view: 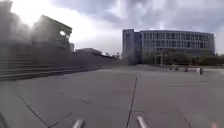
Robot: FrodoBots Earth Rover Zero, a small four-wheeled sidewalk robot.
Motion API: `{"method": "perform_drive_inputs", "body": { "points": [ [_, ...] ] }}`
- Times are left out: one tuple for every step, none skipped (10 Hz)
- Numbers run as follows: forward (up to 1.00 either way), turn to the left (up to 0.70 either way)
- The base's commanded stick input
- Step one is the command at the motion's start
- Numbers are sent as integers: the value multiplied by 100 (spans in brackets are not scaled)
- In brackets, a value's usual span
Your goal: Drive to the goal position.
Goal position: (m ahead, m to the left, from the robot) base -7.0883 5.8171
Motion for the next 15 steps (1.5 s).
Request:
{"method": "perform_drive_inputs", "body": {
  "points": [
    [0,45],
    [0,45],
    [0,45],
    [0,45],
    [0,45],
    [0,45],
    [0,45],
    [0,45],
    [0,45],
    [0,45],
    [0,45],
    [0,45],
    [0,45],
    [0,45],
    [0,45]
  ]
}}
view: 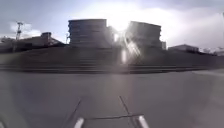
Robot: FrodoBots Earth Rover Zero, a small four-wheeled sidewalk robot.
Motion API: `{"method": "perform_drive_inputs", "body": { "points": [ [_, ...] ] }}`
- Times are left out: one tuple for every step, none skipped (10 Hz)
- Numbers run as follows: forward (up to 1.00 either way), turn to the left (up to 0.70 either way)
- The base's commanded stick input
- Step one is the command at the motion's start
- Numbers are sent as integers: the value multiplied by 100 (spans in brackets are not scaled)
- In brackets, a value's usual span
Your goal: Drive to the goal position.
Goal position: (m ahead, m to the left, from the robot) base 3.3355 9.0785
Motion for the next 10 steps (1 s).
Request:
{"method": "perform_drive_inputs", "body": {
  "points": [
    [0,45],
    [0,45],
    [0,45],
    [0,45],
    [0,45],
    [0,39],
    [0,14],
    [0,0],
    [0,0],
    [0,0]
  ]
}}
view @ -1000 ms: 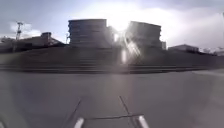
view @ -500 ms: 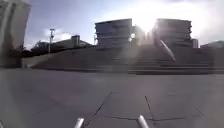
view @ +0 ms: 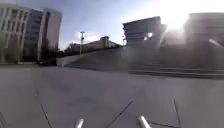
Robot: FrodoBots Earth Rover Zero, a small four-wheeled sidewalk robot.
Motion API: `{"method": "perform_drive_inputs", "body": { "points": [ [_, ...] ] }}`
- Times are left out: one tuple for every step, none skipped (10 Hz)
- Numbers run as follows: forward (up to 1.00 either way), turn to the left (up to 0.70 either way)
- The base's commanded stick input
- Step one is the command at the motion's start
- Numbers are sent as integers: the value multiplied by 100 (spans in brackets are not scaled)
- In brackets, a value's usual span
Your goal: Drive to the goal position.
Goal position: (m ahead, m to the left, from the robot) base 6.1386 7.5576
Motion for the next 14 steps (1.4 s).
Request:
{"method": "perform_drive_inputs", "body": {
  "points": [
    [0,0],
    [0,0],
    [0,0],
    [0,0],
    [0,0],
    [0,0],
    [0,-29],
    [0,-45],
    [0,-45],
    [0,-45],
    [0,-45],
    [0,-45],
    [0,-45],
    [0,-45]
  ]
}}
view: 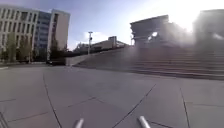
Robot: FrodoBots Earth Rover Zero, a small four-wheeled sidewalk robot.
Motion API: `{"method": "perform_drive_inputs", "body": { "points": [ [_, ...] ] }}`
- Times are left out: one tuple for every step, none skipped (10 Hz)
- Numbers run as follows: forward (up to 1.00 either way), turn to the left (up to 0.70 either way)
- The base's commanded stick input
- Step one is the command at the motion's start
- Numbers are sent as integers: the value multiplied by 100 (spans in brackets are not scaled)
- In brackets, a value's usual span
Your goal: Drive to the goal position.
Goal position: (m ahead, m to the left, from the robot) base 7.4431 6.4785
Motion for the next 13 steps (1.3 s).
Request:
{"method": "perform_drive_inputs", "body": {
  "points": [
    [0,-45],
    [0,-45],
    [0,-45],
    [0,-45],
    [0,-45],
    [0,-45],
    [0,-45],
    [0,-45],
    [0,-45],
    [0,-45],
    [0,-45],
    [0,-45],
    [0,-45]
  ]
}}
